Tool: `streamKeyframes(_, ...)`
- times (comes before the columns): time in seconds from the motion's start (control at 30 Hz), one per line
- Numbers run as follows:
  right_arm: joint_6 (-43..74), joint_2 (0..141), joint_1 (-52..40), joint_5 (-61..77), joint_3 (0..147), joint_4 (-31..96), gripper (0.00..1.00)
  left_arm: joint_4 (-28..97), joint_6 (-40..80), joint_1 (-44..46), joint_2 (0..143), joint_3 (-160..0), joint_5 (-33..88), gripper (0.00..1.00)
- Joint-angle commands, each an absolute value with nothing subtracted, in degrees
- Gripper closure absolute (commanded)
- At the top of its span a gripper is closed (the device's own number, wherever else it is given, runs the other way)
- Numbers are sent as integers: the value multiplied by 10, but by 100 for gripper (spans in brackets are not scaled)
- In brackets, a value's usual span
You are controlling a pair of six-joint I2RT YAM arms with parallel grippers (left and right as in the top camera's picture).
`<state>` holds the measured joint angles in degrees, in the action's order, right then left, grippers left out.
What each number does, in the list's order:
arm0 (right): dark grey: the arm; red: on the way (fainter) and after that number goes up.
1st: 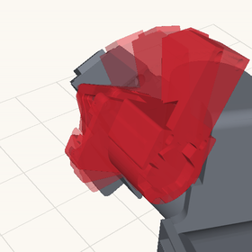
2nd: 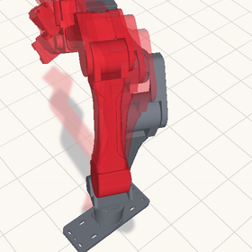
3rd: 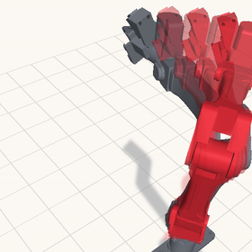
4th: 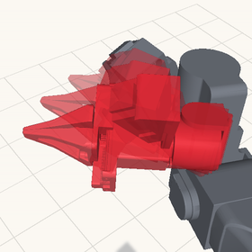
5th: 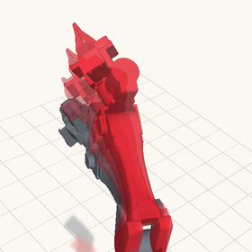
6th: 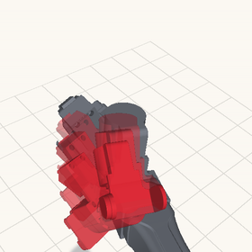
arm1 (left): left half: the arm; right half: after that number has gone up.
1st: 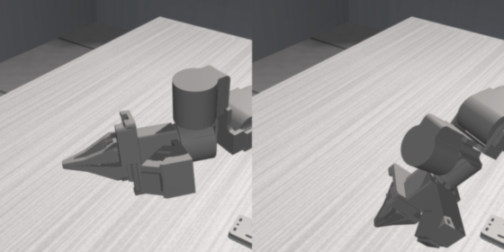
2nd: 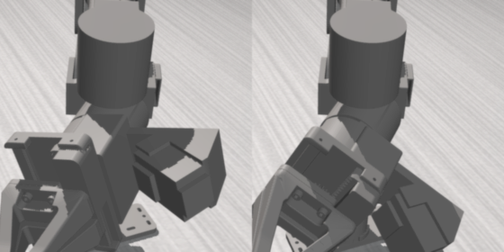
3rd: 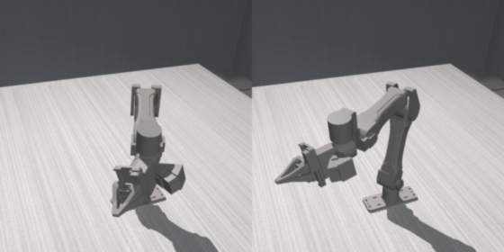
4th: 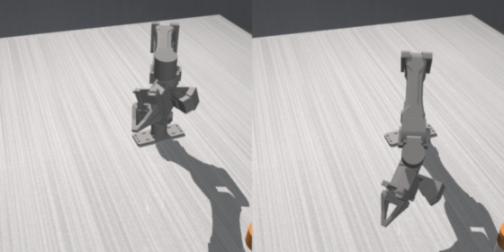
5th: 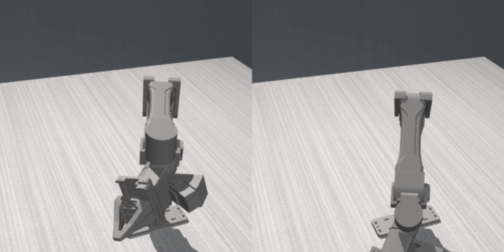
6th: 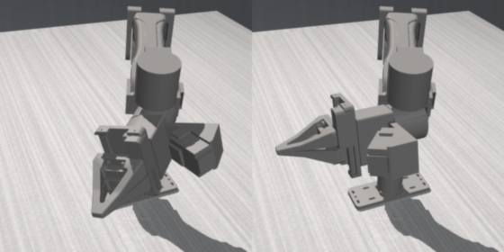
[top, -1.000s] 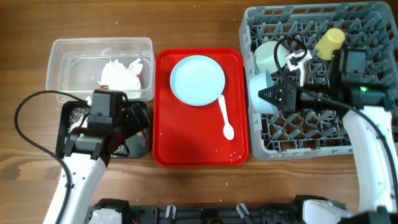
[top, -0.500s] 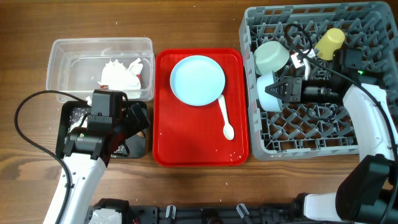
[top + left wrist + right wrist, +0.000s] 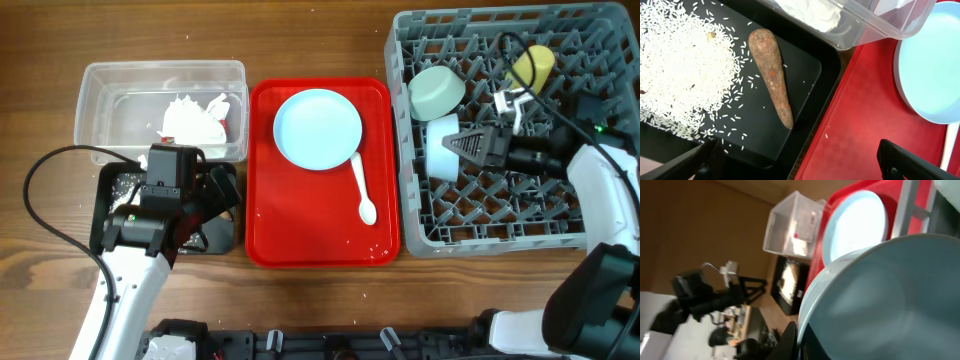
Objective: Sort waste into correct bins and load items into the dishwasher rack
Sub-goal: 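Lower the blue bowl upside down into the rack and open the gripper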
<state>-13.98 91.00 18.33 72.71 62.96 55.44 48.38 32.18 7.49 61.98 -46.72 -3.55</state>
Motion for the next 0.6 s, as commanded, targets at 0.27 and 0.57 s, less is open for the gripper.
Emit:
streamKeyframes(0.27,-139,917,188,872,623,539,96,483,319,71,621,-467,-33,0)
streamKeyframes(0.57,-180,917,187,788,601,571,96,483,319,71,621,-467,-33,0)
